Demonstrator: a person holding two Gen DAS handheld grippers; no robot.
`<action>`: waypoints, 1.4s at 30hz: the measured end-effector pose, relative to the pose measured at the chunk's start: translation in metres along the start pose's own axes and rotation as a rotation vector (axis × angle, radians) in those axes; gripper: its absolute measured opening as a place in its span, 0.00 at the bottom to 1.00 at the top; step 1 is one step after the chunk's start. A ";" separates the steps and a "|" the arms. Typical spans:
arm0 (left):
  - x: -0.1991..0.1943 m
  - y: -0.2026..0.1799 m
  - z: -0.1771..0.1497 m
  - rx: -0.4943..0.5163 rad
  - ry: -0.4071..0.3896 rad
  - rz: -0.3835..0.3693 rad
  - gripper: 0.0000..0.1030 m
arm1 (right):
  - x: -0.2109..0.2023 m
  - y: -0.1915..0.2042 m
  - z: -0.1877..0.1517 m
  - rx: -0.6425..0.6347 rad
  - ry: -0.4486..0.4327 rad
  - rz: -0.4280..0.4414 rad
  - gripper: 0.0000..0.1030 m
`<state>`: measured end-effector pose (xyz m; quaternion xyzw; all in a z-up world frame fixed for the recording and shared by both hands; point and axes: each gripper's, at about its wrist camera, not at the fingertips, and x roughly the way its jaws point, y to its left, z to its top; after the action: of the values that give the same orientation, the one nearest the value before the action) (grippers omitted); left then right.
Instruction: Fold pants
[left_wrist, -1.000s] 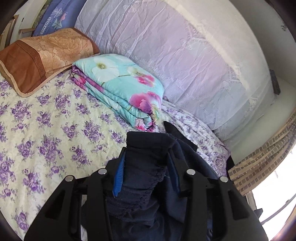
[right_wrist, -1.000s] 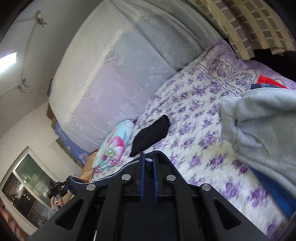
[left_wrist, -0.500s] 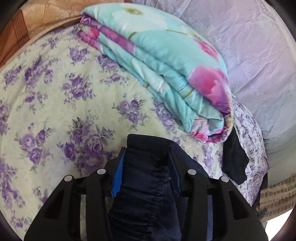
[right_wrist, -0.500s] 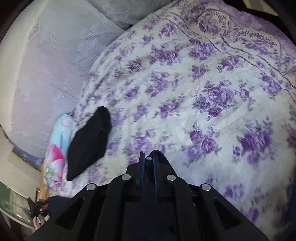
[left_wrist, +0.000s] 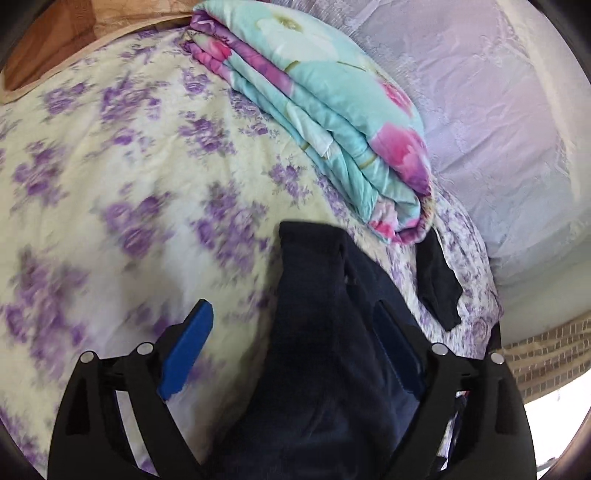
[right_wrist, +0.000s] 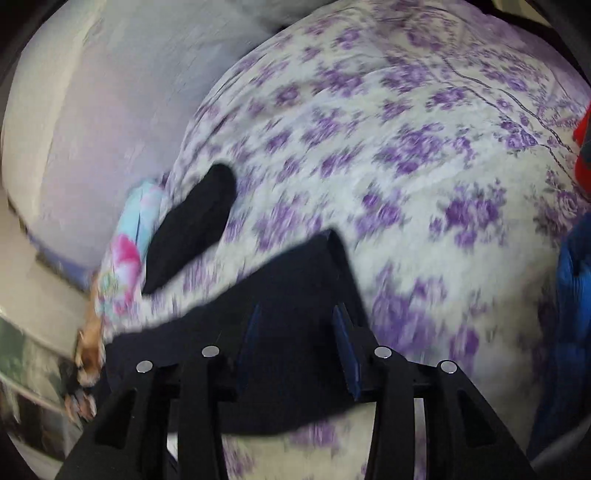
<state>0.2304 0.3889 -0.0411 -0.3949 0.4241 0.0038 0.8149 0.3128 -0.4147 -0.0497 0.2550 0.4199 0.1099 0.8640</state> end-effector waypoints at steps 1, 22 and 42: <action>-0.006 0.006 -0.006 -0.005 0.000 0.002 0.84 | -0.002 0.006 -0.007 -0.048 -0.001 -0.039 0.40; -0.051 0.057 -0.103 0.024 -0.033 -0.035 0.90 | -0.036 0.003 -0.042 -0.267 0.014 0.005 0.10; -0.069 0.038 -0.136 0.110 0.031 -0.054 0.94 | -0.065 0.026 -0.064 -0.163 -0.039 0.077 0.39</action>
<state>0.0799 0.3496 -0.0621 -0.3610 0.4253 -0.0476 0.8286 0.2235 -0.3964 -0.0253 0.2018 0.3826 0.1717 0.8851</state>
